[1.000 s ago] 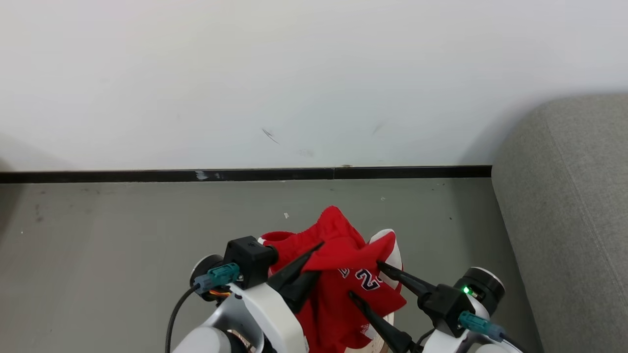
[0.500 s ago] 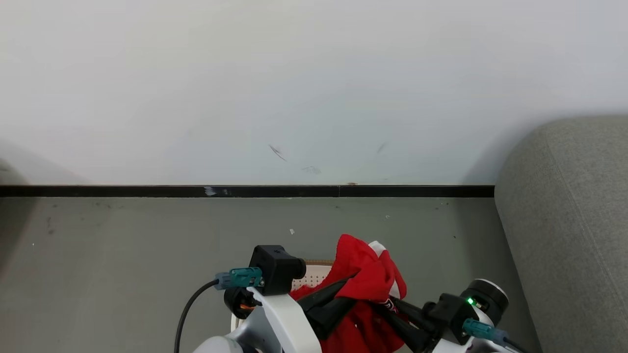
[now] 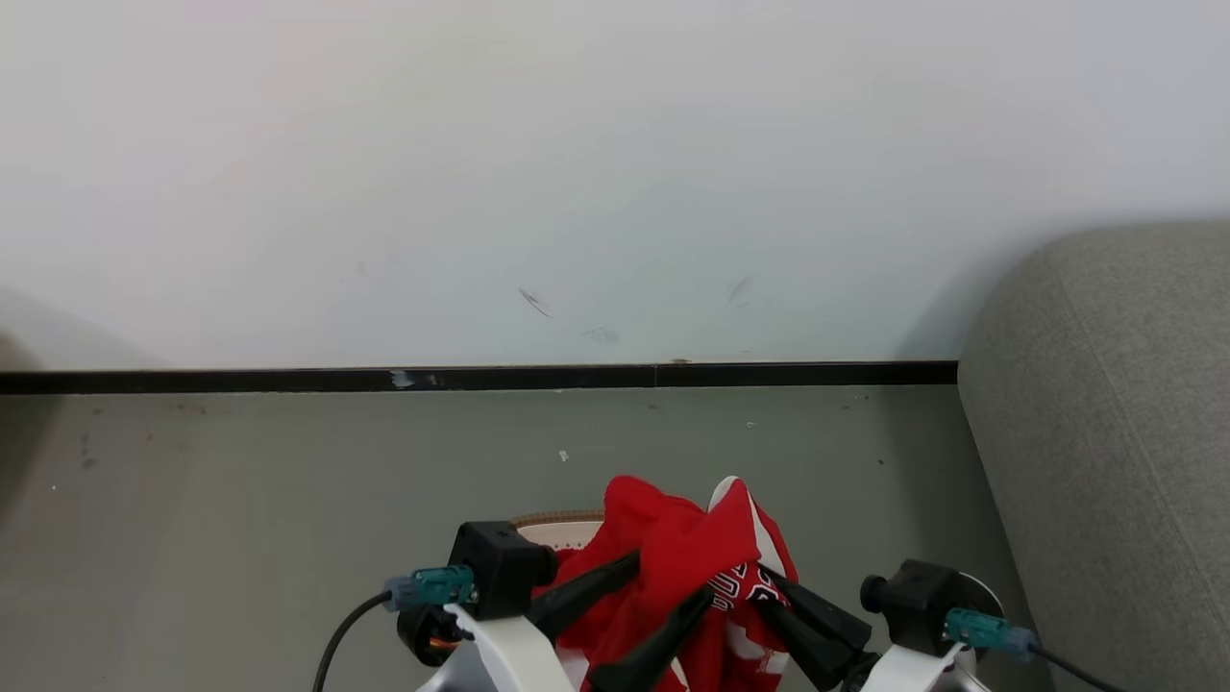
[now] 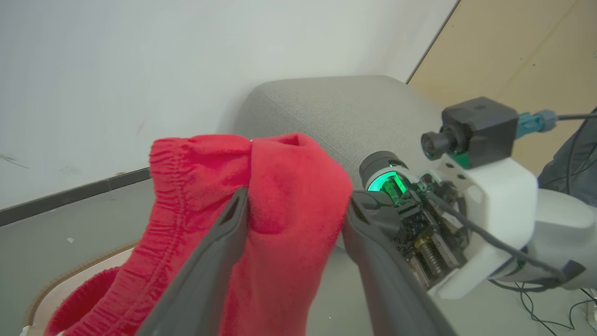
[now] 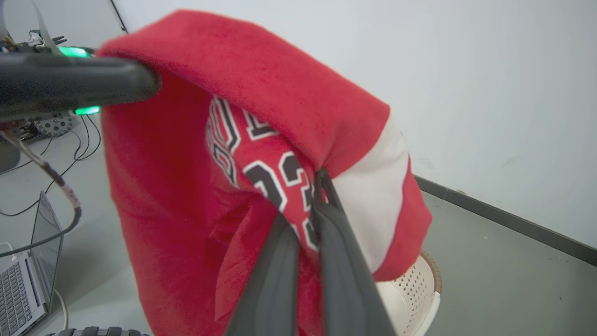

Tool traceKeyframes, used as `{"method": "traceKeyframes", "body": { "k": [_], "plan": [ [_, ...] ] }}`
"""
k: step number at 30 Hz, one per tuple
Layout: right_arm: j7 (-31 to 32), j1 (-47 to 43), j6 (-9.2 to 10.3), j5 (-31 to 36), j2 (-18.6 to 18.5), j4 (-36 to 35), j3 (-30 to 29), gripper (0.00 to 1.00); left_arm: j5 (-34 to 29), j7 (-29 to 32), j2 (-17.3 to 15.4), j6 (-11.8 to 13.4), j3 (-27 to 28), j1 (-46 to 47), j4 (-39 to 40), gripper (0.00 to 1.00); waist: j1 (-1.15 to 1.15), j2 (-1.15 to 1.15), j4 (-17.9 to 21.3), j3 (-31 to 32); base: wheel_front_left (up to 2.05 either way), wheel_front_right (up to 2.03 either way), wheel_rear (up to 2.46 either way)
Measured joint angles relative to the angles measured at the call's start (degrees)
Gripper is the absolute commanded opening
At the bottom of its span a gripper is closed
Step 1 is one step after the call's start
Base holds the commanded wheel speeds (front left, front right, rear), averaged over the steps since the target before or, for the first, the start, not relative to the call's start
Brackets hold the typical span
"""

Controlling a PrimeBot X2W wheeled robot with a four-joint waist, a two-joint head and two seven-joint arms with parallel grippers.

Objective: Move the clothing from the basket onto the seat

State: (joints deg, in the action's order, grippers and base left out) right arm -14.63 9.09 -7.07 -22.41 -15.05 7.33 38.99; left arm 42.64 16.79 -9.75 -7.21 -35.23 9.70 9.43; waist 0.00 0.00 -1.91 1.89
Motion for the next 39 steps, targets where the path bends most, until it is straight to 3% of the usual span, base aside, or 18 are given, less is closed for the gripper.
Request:
{"method": "traceKeyframes", "body": {
  "k": [20, 39],
  "plan": [
    [0.01, -3.37, 0.0, -2.37, -1.32, -4.55, -11.61, 0.0, -3.98, -10.02, -2.42, -0.01, -4.38, -1.96, 3.12, 1.0, 0.0, 0.0, 4.12, -1.3, 0.0, 0.0, 0.0],
    [0.01, -8.65, 0.0, -2.23, -1.69, -9.04, -22.67, 0.0, -5.45, -16.91, -2.72, -0.01, -9.93, -0.81, 2.34, 1.0, 0.0, 0.0, 12.17, -2.61, 0.0, 0.0, 0.0]
  ]
}}
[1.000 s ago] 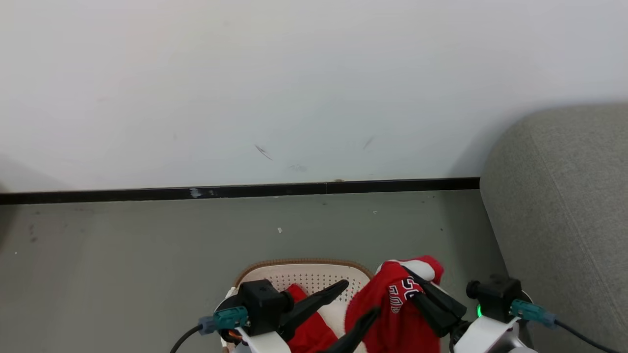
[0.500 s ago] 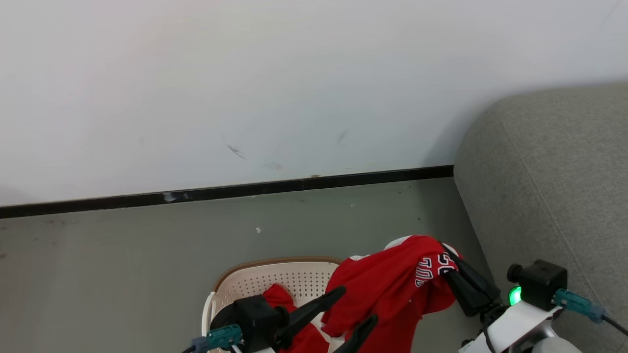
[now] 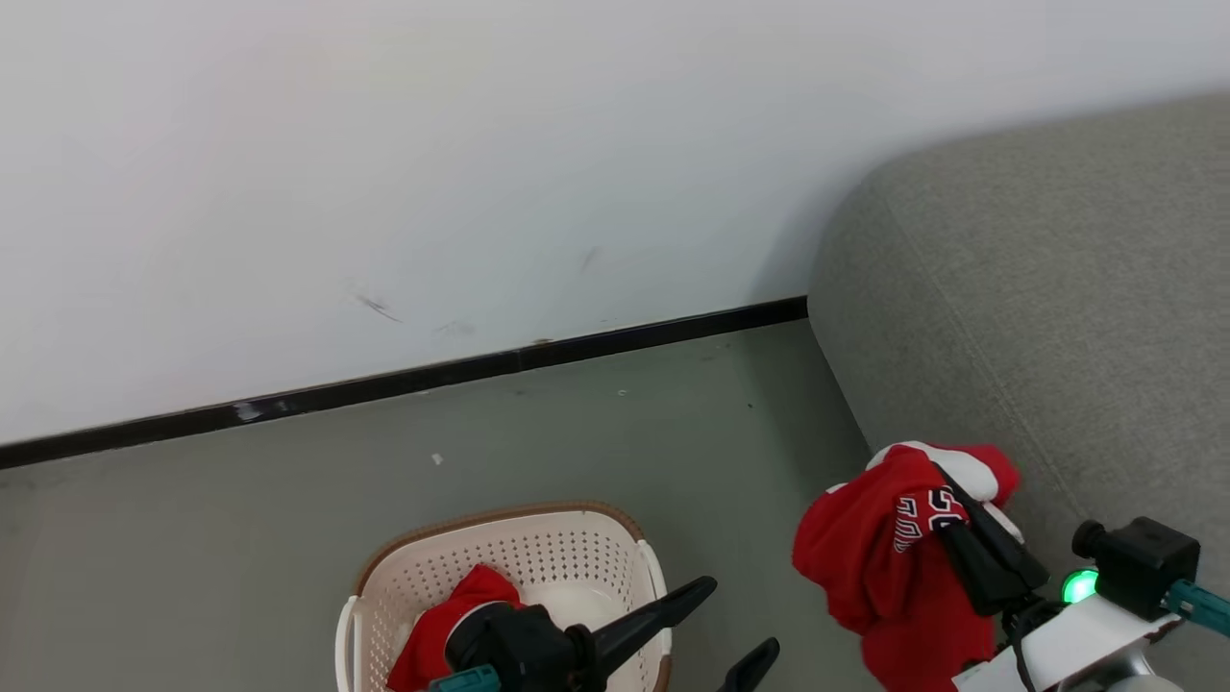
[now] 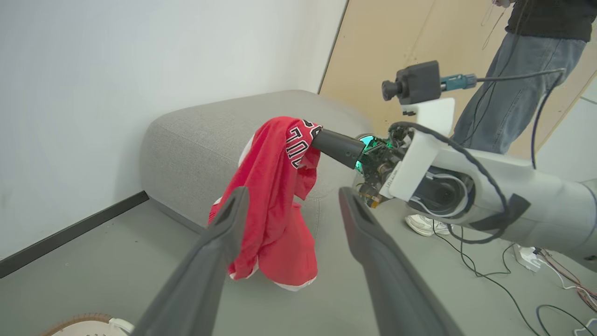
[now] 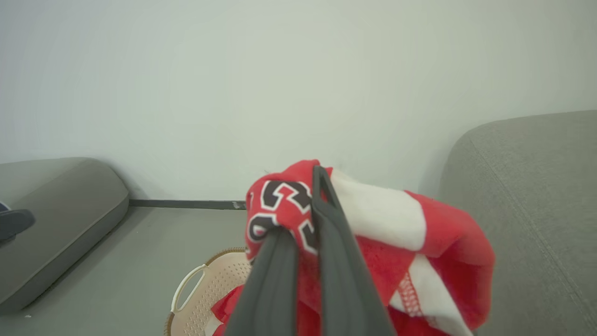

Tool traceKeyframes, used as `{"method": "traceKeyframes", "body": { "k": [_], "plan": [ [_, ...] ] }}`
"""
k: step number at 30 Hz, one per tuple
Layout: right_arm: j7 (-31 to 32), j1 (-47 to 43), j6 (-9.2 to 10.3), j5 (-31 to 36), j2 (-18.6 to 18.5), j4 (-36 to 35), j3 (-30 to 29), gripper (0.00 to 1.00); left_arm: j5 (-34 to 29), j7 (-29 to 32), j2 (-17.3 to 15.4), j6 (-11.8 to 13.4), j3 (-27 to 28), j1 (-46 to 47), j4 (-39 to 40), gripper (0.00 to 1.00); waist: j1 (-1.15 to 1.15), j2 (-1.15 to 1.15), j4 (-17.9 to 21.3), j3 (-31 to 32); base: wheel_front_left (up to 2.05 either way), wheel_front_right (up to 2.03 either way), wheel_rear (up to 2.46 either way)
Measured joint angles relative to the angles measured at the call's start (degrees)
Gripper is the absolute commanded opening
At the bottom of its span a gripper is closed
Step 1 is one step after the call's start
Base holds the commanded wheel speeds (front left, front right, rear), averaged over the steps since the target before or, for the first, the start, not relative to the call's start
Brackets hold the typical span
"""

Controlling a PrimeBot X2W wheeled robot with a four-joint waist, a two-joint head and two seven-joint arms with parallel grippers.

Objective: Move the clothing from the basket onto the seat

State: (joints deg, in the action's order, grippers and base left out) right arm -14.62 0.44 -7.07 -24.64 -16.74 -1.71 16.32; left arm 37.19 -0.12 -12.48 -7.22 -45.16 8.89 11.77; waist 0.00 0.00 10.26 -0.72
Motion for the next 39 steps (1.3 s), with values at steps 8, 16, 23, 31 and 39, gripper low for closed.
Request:
{"method": "traceKeyframes", "body": {
  "k": [8, 16, 23, 31, 39],
  "plan": [
    [0.01, -2.6, 0.0, -1.4, 1.45, -2.14, -4.17, 0.0, 0.0, -2.55, 0.18, 0.0, -1.33, 0.47, -0.71, 1.0, 0.0, 0.0, 4.14, -0.71, 0.0, 0.0, 0.0],
    [1.04, -2.84, 0.0, -3.32, 1.53, -4.15, -6.57, 0.0, -0.62, -4.09, -0.3, 0.0, -0.87, 1.03, -1.88, 1.0, 0.0, 0.0, 8.09, -1.71, 0.0, 0.0, 0.0],
    [4.43, -0.05, 0.0, -8.83, 1.31, -5.41, -7.6, 0.0, -1.34, -5.1, -0.41, 0.05, 0.1, 1.03, -2.3, 1.0, 0.0, 0.0, 10.93, -3.34, 0.0, 0.0, 0.0],
    [7.25, 5.49, 0.0, -12.49, -0.31, -5.31, -11.7, 0.0, -2.46, -6.03, -0.63, 0.79, 0.68, 1.03, -2.21, 1.0, 0.0, 0.0, 11.83, -5.62, 0.0, 0.0, 0.0],
    [9.55, 9.97, 0.0, -17.95, -0.15, -0.9, -19.98, 0.0, -3.11, -6.12, -0.58, 1.08, 0.79, 1.14, -1.96, 1.0, 0.0, 0.0, 10.65, -7.37, 0.0, 0.0, 0.0]
  ]
}}
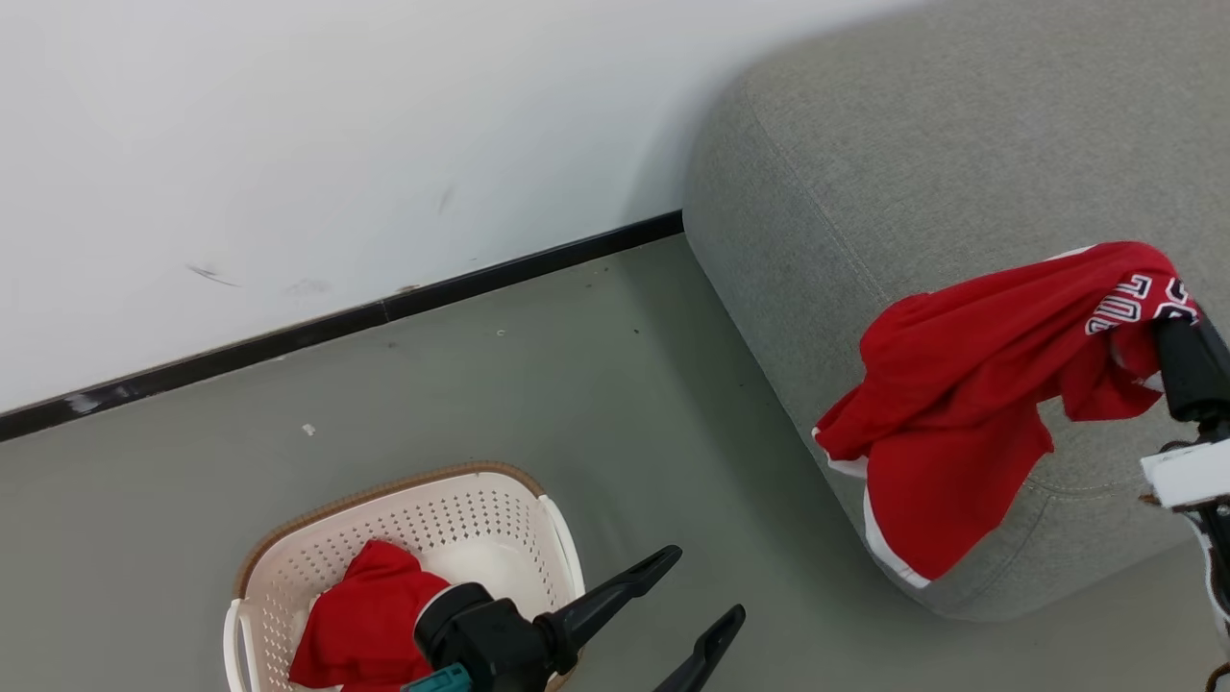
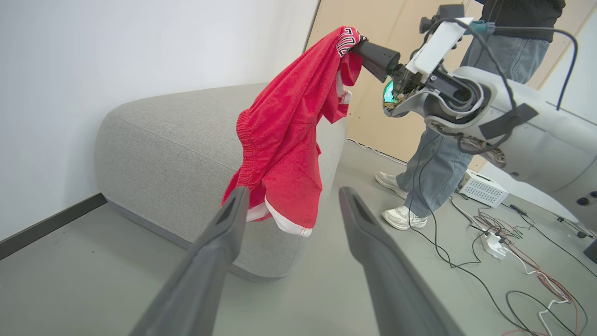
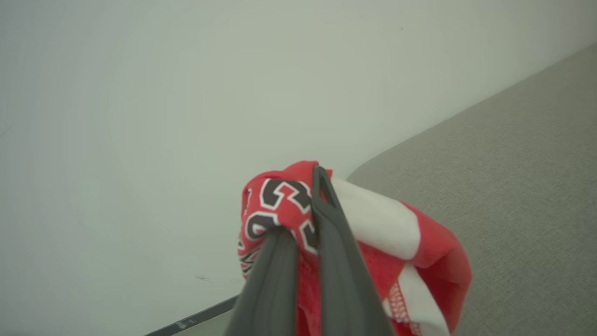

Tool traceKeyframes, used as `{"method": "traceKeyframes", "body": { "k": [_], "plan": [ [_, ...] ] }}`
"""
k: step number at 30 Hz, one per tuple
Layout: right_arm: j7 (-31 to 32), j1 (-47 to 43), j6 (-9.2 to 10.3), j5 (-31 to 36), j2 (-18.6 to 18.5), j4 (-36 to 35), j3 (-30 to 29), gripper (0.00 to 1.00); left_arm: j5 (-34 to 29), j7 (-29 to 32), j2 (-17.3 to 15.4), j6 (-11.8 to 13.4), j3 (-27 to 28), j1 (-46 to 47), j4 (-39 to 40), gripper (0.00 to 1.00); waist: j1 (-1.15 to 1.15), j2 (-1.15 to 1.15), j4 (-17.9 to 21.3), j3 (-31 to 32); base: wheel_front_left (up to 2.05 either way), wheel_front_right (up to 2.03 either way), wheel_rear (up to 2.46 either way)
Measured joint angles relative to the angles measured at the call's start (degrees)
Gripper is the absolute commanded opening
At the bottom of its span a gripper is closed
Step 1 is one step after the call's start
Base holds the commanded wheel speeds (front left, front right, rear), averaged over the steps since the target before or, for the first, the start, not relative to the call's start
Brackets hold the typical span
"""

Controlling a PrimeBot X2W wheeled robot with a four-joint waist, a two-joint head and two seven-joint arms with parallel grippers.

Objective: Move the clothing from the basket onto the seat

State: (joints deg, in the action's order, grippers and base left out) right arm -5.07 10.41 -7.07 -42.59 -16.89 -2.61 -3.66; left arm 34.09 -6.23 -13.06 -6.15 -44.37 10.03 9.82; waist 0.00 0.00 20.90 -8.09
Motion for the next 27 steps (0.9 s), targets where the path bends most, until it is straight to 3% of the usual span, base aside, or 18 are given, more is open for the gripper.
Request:
{"method": "traceKeyframes", "body": {
  "k": [13, 27],
  "plan": [
    [6.5, 11.24, 0.0, -5.92, 0.0, 9.59, -10.8, 0.0, -0.73, 0.01, 0.09, 0.02, -0.75, 1.81, -0.02, 1.0, 0.0, 0.0, -3.26, -1.71, 0.0, 0.0, 0.0],
    [13.28, 22.24, 0.01, -6.1, -1.78, 22.41, -20.41, 0.0, -0.87, -0.2, 0.29, -0.01, -1.27, 2.27, -0.67, 1.0, 0.0, 0.0, -6.91, -1.95, 0.0, 0.0, 0.0]
  ]
}}
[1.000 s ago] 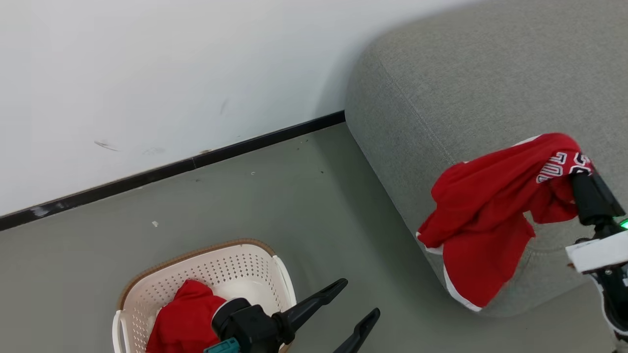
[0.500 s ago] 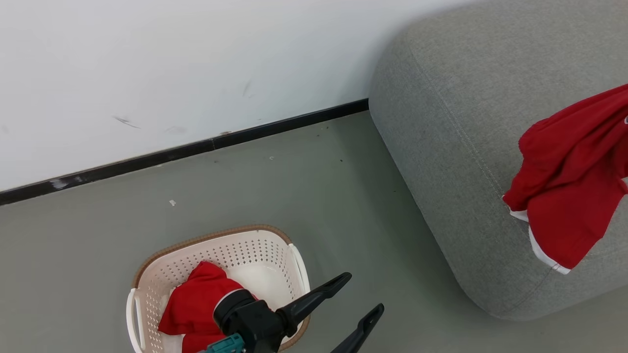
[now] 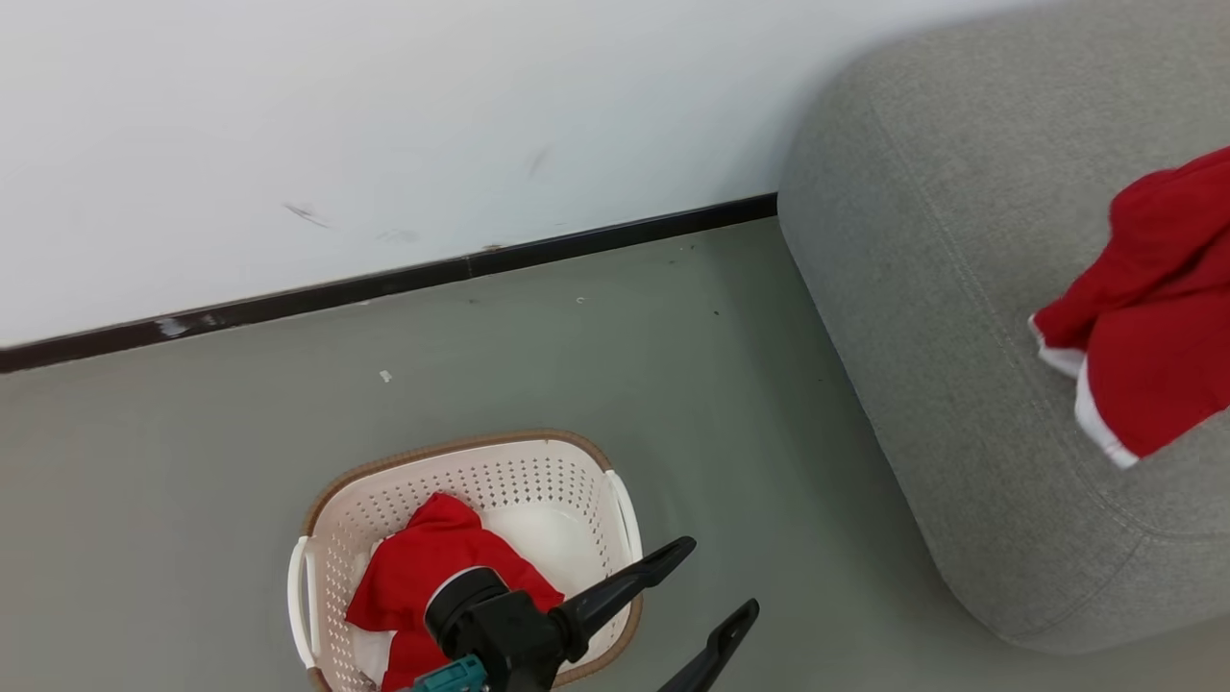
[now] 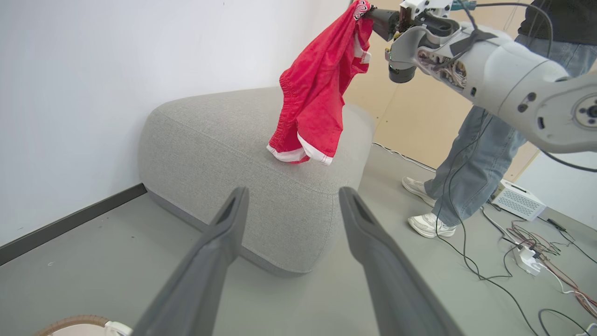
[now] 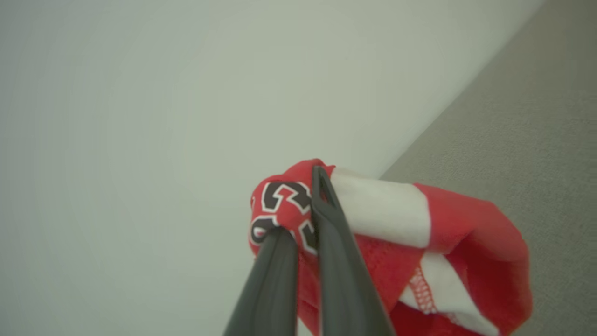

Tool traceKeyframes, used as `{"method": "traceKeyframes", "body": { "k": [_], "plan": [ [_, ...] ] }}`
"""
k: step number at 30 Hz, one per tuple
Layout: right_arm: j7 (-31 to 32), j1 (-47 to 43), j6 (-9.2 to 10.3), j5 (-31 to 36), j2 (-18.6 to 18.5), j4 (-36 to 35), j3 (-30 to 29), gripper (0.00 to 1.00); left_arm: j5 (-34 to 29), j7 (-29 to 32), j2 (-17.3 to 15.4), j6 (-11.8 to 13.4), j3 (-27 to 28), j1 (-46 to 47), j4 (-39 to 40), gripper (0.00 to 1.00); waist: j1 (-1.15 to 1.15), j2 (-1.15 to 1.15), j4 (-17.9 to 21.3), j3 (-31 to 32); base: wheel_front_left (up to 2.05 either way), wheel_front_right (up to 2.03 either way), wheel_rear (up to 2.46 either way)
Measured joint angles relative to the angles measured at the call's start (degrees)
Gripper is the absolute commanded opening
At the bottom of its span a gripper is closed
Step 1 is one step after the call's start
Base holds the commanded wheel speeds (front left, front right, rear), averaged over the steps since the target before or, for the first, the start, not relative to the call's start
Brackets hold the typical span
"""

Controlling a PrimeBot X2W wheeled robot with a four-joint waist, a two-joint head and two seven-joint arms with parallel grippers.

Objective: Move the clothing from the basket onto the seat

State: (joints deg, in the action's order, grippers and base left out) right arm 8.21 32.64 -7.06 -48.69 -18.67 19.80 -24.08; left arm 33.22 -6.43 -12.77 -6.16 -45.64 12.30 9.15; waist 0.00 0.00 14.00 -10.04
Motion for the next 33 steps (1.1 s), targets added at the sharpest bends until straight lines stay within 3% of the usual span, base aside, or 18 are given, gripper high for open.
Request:
{"method": "traceKeyframes", "body": {
  "k": [10, 24, 33],
  "plan": [
    [1.9, 11.89, 0.0, 5.71, -5.57, 8.62, -8.79, 0.0, 0.01, 0.33, 0.02, -0.07, -1.03, -0.01, -0.01, 1.0, 0.0, 0.0, -2.5, -1.05, 0.0, 0.0, 0.0],
    [3.23, 22.09, 0.0, 13.67, -10.27, 18.06, -15.81, 0.0, -0.01, 2.85, -0.59, 0.07, -1.64, 0.01, 1.32, 1.0, 0.0, 0.0, -5.08, -5.97, 0.0, 0.0, 0.0],
    [2.99, 27.91, -0.01, 17.06, -12.61, 21.14, -19.34, 0.0, -0.03, 4.6, -1.6, 1.49, -1.31, 0.03, 2.7, 1.0, 0.0, 0.0, -6.52, -9.89, 0.0, 0.0, 0.0]
  ]
}}
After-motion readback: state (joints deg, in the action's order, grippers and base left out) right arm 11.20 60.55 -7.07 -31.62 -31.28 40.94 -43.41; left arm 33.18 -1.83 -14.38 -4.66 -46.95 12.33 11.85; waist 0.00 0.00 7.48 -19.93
